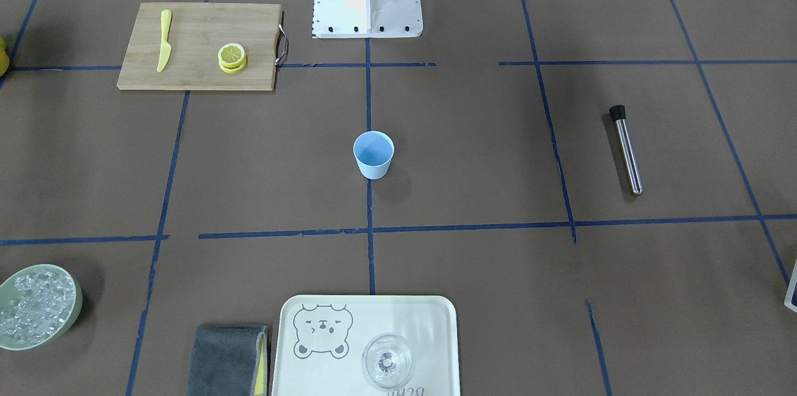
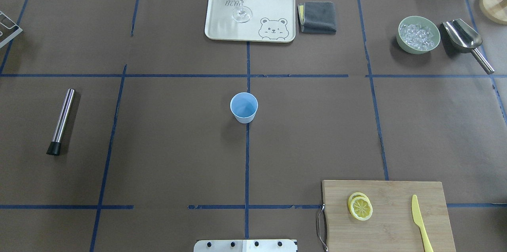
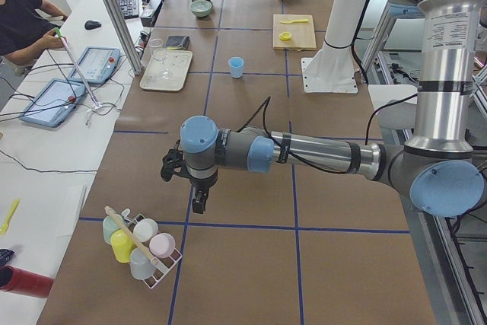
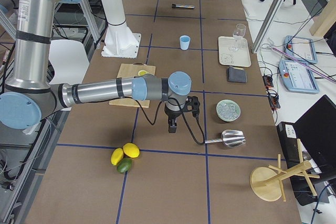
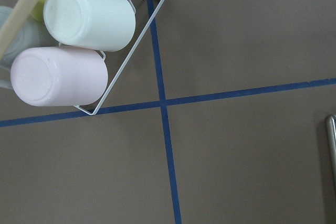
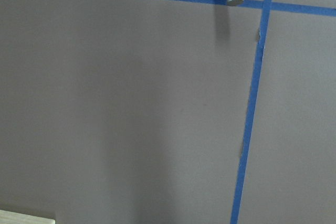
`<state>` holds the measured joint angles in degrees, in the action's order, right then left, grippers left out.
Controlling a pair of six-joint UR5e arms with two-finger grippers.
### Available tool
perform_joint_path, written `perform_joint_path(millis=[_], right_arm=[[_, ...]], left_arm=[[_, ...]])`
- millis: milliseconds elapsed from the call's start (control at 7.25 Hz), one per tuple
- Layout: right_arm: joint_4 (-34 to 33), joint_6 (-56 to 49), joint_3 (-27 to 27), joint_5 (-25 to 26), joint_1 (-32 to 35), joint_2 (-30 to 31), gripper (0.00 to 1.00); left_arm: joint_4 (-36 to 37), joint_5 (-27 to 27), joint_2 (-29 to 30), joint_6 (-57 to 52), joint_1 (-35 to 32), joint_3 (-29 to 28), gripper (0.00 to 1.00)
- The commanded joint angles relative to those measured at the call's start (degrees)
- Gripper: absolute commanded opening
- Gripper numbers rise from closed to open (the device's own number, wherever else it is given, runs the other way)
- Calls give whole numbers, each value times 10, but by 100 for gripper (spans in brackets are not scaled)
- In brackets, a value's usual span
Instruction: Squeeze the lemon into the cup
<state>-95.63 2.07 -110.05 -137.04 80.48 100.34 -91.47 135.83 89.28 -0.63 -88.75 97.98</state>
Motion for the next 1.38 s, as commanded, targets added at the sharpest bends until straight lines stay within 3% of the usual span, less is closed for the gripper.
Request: perform_joint_path(millis=[0, 138, 276, 552, 828, 1103, 1241], right_arm=[[37, 59, -15, -13, -45, 1, 100], [41, 144, -47, -9, -90, 1, 100], [104, 259, -66, -4, -134, 5, 100], [308, 450, -79, 44, -261, 60, 100], [340, 625, -131, 116, -386, 63, 100], [337, 764, -200, 286, -579, 70, 100], [332, 815, -200, 370, -654, 68, 100]], left_arm=[[0, 34, -2, -1, 6, 5, 100], [1, 34, -3, -1, 8, 23, 100], [0, 34, -3, -1, 9, 27, 100], [-1, 34, -2, -2, 9, 29, 100], [-19, 34, -3, -2, 9, 28, 100], [-19, 34, -2, 4, 32, 28, 100], [-19, 34, -3, 4, 33, 27, 100]])
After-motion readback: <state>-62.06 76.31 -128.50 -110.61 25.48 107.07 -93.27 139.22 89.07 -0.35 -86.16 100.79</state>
